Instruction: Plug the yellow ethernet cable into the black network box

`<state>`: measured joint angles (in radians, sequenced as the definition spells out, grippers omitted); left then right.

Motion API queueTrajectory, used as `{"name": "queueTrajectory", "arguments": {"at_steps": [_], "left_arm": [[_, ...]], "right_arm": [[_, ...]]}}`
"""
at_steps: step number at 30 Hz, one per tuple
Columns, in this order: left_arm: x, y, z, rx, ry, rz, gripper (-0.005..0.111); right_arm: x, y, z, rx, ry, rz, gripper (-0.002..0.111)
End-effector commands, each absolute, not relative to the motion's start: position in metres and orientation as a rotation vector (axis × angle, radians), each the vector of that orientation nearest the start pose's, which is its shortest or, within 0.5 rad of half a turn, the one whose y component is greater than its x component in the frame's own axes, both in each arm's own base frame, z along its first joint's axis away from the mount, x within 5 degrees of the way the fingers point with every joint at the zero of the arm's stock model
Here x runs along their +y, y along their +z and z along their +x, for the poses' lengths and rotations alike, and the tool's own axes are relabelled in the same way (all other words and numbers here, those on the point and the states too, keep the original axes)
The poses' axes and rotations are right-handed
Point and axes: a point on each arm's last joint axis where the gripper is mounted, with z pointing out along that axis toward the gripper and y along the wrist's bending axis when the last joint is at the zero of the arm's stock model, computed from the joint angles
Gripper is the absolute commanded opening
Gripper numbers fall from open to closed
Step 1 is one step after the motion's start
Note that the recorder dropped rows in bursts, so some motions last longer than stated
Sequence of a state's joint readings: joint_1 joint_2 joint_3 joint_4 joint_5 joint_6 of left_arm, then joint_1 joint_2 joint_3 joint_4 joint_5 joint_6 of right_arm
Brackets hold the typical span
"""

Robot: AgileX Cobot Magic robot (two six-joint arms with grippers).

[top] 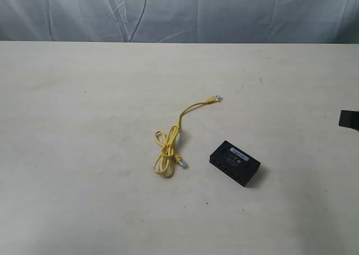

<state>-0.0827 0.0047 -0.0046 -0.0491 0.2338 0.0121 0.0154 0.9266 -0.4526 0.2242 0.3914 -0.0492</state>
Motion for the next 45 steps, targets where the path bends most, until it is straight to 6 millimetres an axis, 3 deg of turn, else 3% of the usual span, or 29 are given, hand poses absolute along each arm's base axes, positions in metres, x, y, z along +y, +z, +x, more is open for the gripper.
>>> {"name": "queueTrajectory", "arguments": {"at_steps": [1,6,12,17,29,31,34,38,41,45], "left_arm": [[-0.005,0.192,0.055,1.716,-0.099,0.043,0.000],[-0.005,0.192,0.055,1.714,-0.099,0.043,0.000],[-0.005,0.192,0.055,1.714,-0.099,0.043,0.000],[-0.005,0.196,0.056,1.671,-0.077,0.059,0.000],[-0.004,0.230,0.053,1.292,-0.110,0.011,0.000],[-0.003,0.232,0.053,1.305,-0.133,-0.015,0.000],[-0.004,0.254,0.054,1.430,-0.142,-0.007,0.000],[-0.008,0.288,0.074,1.673,-0.142,0.005,0.000],[-0.011,0.317,0.104,1.834,-0.137,0.017,0.000],[-0.022,0.333,0.168,2.108,-0.116,0.176,0.000]], "right_arm": [[0.012,0.226,0.180,2.362,0.265,0.242,-0.001],[0.020,0.211,0.186,2.449,0.298,0.237,-0.001],[0.045,0.199,0.188,2.532,0.331,0.040,-0.001],[0.054,0.196,0.190,2.531,0.335,-0.036,-0.001],[0.055,0.195,0.189,2.549,0.354,-0.017,-0.001],[0.056,0.195,0.189,2.553,0.365,-0.003,-0.001],[0.056,0.196,0.189,2.546,0.389,0.033,-0.001],[0.056,0.197,0.191,2.522,0.396,0.058,-0.001],[0.057,0.197,0.191,2.522,0.403,0.067,-0.001],[0.057,0.196,0.190,2.536,0.407,0.064,-0.001]]}}
